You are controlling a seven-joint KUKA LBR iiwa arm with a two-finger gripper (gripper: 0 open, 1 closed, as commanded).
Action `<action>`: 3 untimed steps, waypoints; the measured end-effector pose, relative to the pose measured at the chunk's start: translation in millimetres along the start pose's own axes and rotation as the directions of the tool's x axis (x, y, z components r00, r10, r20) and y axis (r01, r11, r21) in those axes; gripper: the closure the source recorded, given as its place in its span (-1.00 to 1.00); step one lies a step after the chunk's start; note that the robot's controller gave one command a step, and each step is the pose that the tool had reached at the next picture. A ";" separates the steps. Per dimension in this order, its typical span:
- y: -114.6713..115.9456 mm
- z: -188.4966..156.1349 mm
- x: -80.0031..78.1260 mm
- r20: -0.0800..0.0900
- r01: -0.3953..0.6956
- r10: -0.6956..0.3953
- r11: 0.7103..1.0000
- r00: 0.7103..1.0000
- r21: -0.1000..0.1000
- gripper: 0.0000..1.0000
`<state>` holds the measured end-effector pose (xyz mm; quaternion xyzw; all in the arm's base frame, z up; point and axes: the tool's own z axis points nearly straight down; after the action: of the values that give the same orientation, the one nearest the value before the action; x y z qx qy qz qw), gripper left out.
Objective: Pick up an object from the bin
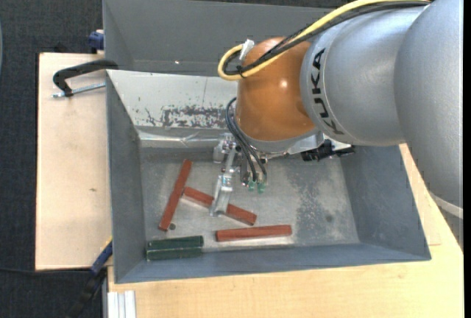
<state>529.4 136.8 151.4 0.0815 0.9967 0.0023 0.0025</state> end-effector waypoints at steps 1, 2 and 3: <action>-1.7 18.7 11.6 -0.005 -0.046 0.046 0.999 0.999 0.004 -1.00; 13.1 82.8 15.0 -0.007 -0.145 0.145 0.989 0.989 0.005 -1.00; 8.2 81.1 31.3 -0.005 -0.273 0.273 0.962 0.962 0.006 1.00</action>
Offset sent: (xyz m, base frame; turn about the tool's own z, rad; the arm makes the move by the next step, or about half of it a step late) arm -0.0122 0.0151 -0.0814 0.1457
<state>500.3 150.3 70.3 0.2183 0.9759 0.0003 -0.0009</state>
